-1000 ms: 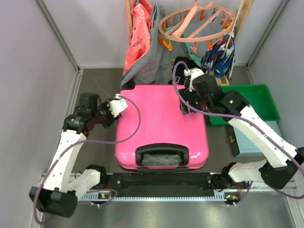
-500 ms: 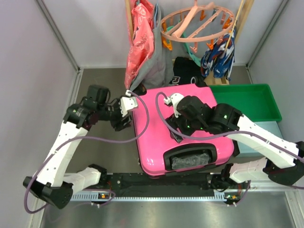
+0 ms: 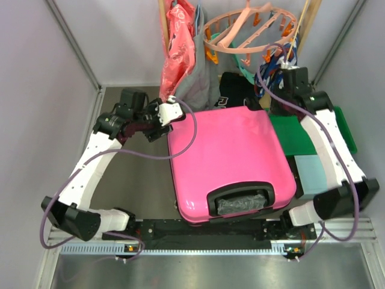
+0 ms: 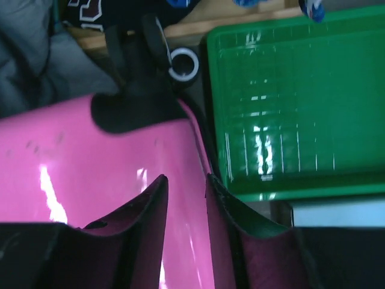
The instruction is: Open, take out, and arrange the luggage
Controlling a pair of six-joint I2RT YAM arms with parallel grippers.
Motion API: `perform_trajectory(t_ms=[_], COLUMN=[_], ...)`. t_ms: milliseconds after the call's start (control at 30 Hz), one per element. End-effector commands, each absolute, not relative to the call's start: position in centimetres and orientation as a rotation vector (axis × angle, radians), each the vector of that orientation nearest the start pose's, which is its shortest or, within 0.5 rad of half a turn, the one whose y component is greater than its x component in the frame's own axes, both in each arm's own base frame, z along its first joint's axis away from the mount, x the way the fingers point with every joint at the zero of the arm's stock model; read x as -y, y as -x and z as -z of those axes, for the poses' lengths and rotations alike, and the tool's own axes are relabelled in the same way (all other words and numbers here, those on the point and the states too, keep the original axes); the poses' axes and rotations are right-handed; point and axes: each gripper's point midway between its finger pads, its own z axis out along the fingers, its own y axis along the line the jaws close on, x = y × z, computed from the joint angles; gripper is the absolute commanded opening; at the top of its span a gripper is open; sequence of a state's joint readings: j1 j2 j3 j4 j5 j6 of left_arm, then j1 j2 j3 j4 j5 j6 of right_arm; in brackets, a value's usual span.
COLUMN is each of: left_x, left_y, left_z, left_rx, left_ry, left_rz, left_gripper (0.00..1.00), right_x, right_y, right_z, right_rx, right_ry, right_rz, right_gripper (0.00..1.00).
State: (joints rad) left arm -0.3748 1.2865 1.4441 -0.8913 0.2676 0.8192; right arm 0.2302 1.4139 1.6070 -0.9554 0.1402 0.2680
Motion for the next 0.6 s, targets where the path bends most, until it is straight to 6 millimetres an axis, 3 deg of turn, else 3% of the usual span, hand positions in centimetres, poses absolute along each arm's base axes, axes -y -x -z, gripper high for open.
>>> perform_trajectory(t_ms=[0,133,167,233,300,333,367,567], left_x=[13.7,13.6,13.9,14.9,15.8,16.8,18.1,21.2], left_y=[-33.1,-35.8,-36.7,-37.8,-39.0,-39.6,-39.5,-41.6], left_z=[-28.8,-29.7,-30.7,-30.9,-32.6,-31.7,-32.7,-29.1], left_rx=[-1.759,-1.758,-1.73,-1.742,-1.718,-1.732,-1.69,-1.728], left_ry=[-1.335,-1.122,-1.07,-1.009,-0.945,-0.974,-1.006,-1.091], left_rz=[-0.016,-0.06,-0.057,-0.006,0.041,0.082,0.146,0.26], left_gripper=[0.7,0.64,0.62,0.57,0.52,0.51,0.5,0.43], right_x=[-7.2,-7.9,-8.1,-8.3,-8.2,-8.0,-8.0,-8.5], right_y=[-41.2,-44.2,-44.4,-45.1,-45.2,-45.4,-45.4,-45.0], right_z=[-26.1,-24.0,-23.6,-22.8,-22.0,-21.9,-21.6,-18.8], right_rx=[-2.318,-2.356,-2.363,-2.371,-2.379,-2.374,-2.377,-2.406], right_ry=[0.0,0.067,0.077,0.089,0.104,0.105,0.113,0.176], right_rz=[0.012,0.028,0.023,0.027,0.038,0.05,0.058,0.023], right_gripper=[0.3,0.28,0.28,0.28,0.28,0.28,0.28,0.31])
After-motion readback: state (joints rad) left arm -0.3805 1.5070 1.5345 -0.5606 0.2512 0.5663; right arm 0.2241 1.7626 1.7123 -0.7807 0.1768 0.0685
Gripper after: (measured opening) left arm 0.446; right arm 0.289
